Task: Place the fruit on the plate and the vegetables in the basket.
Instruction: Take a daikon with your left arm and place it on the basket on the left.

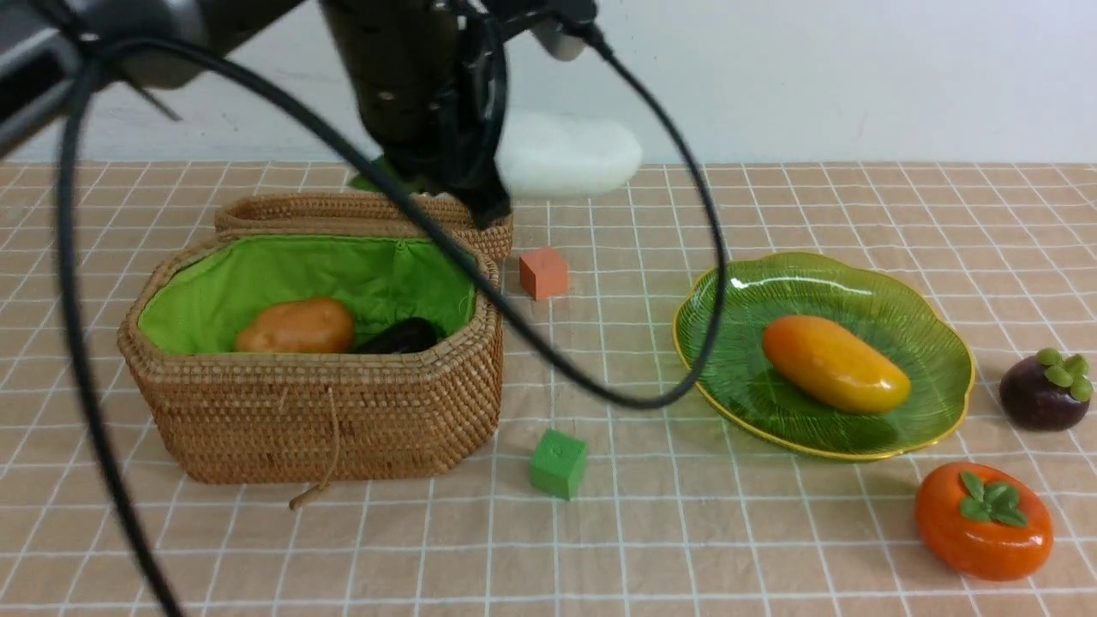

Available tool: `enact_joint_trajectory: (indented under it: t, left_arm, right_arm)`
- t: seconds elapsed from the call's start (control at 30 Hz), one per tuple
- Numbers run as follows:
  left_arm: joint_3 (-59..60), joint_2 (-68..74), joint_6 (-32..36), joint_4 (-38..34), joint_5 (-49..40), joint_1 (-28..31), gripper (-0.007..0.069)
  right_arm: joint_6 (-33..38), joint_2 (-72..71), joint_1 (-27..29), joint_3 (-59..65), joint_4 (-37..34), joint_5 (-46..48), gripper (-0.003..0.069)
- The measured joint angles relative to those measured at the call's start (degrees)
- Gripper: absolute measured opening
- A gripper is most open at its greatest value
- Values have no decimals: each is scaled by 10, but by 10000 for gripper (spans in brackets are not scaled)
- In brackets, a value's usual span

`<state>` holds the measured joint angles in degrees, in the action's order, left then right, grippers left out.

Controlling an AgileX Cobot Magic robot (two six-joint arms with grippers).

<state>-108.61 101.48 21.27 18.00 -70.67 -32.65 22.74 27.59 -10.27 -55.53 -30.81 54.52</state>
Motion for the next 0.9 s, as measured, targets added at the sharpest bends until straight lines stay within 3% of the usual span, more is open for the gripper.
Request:
enact_joint_trajectory:
  t: [0.13,0.27,0.3,0.43,0.6,0.63,0.67,0.7,0.77,0.8,0.83,0.87,0.9]
  left_arm:
    - [172,-87,95,12,48,82,-13]
    - [239,-98,171,15,103,128,-13]
    - [268,-95,197,9,153,153,-13]
    - [284,-65,157,-17,247,187,-6]
    - [284,-52,131,-22,265,189,76]
    - [284,-52,129,-25,266,189,143]
    - [284,-52,128,-25,265,189,153]
    - [284,-52,124,-26,261,189,257]
    - [284,-52,118,-26,247,189,388]
    - [284,-52,117,-26,243,189,415]
    - [284,-54,112,-28,233,189,495]
    - [284,-55,110,-28,231,189,507]
    - [284,-63,96,-37,215,189,604]
  right_arm:
    - [7,0,0,0,0,0,143]
    - [7,0,0,0,0,0,145]
    - [8,0,0,0,-1,0,146]
    - [9,0,0,0,-11,0,148]
    - [9,0,0,0,-15,0,144]
    - [9,0,0,0,-15,0,143]
    - [9,0,0,0,-15,0,143]
    - [9,0,0,0,-15,0,143]
    - [9,3,0,-1,-15,3,143]
    - [9,3,0,-1,-15,4,143]
    - [8,10,0,-2,-15,9,143]
    - [7,11,0,-2,-15,11,143]
    - [2,24,0,-2,-16,19,143]
